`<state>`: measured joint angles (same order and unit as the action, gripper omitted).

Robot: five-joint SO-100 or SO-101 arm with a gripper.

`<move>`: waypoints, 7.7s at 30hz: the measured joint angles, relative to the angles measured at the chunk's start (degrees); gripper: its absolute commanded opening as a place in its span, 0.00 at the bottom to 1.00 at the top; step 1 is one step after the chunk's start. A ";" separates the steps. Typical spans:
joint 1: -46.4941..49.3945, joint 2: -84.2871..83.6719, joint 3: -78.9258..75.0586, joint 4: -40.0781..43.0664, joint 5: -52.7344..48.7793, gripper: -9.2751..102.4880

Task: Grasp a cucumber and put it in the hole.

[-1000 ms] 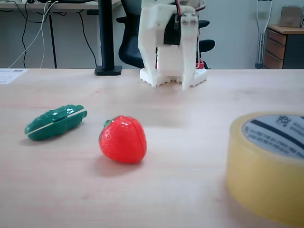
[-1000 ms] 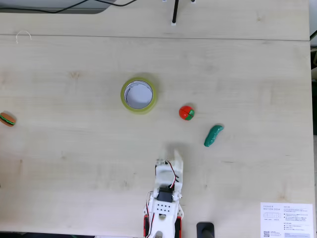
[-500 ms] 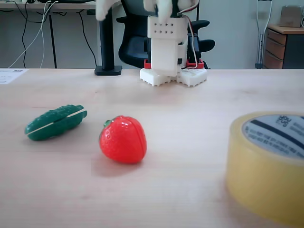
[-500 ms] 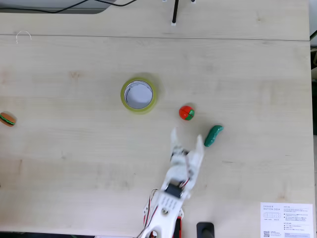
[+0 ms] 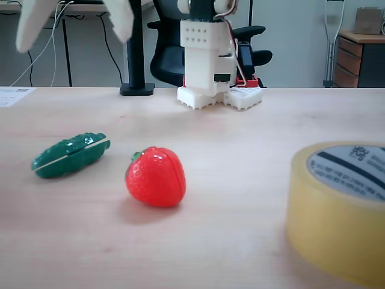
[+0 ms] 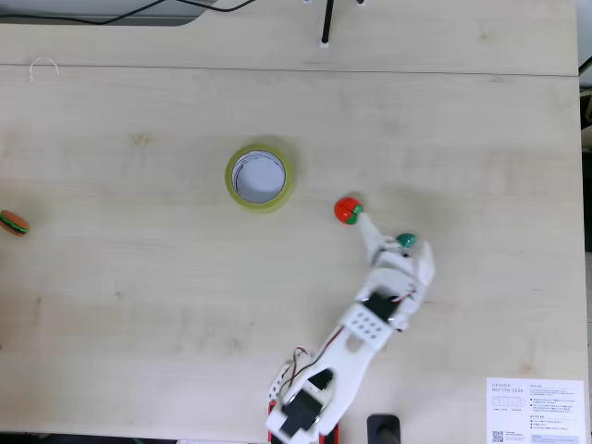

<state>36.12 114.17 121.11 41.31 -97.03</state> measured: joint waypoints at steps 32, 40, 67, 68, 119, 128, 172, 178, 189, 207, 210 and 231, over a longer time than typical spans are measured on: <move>2.11 -25.49 -0.09 -8.53 -12.66 0.60; -0.18 -29.79 -1.49 -13.10 -15.73 0.60; -0.79 -29.71 -2.99 -13.18 -15.47 0.34; -0.70 -29.44 -2.81 -12.66 -15.47 0.34; 0.88 -18.11 4.57 -8.70 -15.82 0.09; 0.88 -16.96 4.66 -7.73 -15.82 0.09; -8.26 -0.53 4.75 -4.13 -22.94 0.57; -9.32 -2.90 6.86 -4.13 -28.65 0.52; -9.32 -13.97 6.86 -11.78 -30.23 0.50; -9.40 -24.08 4.22 -17.05 -29.71 0.41; -9.40 -25.14 2.90 -17.05 -29.71 0.36; -9.49 -25.75 1.85 -10.46 -18.37 0.16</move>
<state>26.63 88.42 122.96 30.85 -115.40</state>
